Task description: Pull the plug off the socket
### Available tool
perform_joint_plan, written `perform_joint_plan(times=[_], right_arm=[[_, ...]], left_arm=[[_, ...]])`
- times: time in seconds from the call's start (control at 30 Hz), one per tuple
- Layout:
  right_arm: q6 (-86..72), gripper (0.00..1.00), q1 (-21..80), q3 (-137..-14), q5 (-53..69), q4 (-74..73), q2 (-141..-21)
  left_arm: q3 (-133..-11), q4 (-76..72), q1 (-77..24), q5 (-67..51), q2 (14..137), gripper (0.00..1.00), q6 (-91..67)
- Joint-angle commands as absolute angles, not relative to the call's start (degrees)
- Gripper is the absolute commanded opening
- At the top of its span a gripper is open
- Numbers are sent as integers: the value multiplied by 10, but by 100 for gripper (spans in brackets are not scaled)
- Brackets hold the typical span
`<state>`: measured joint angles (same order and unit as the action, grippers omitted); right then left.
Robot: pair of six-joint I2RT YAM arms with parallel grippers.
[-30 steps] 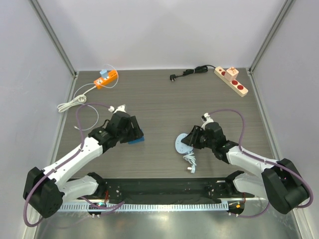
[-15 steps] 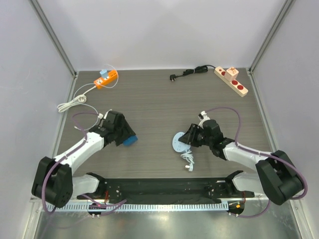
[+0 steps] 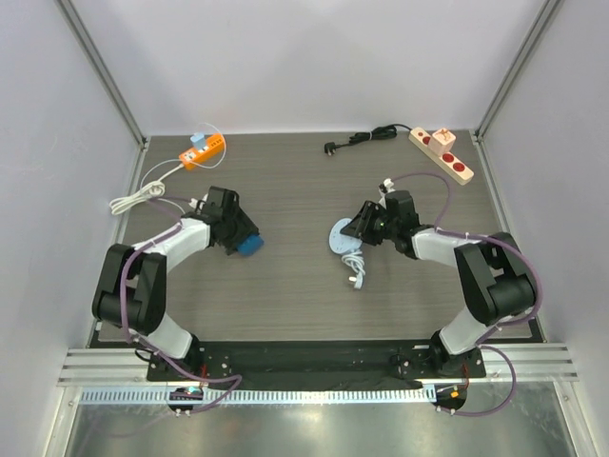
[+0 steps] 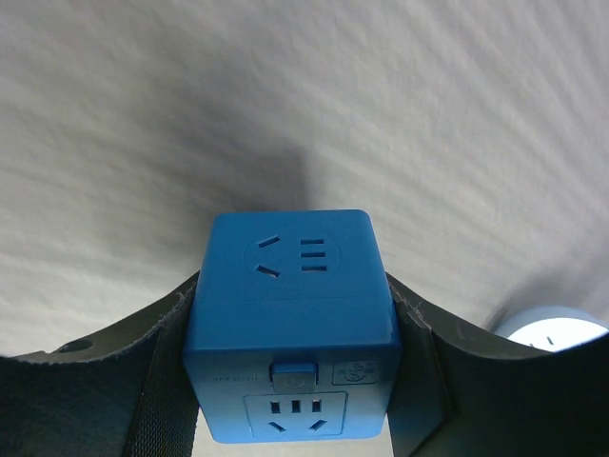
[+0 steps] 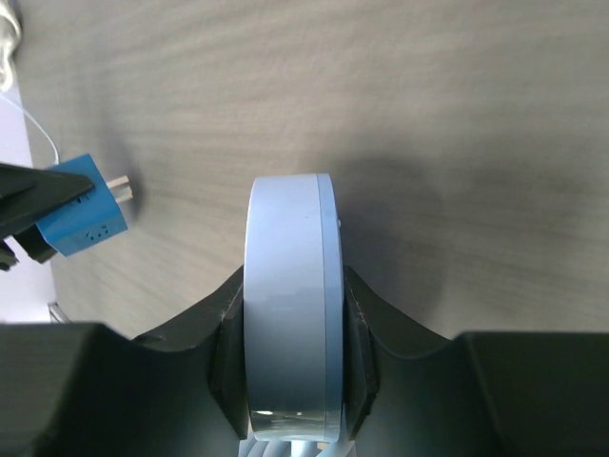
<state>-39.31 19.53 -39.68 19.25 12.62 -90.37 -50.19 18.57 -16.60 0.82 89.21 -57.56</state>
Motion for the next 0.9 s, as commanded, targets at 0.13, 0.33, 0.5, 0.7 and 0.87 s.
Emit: perform_joint_plan(times=[0.13,0.33,0.5,0.7,0.87], right_arm=[[-360,22,175,-478,225,127,-987],[-358,38,175,-496,212,111,-1011],[-352,59,175,-483,195,95,-998],[-307,82,171,-533,189,4,-1000],[-295,100,171,-542,168,-34,-969]], left_arm=[[-562,134,-120,-40,952,9,-548],[-574,127,-120,-56,971,44,-534],[-558,127,-120,-53,946,76,-527],[-559,138,-120,-56,882,96,-502],[-579,197,-120,-40,825,100,-477]])
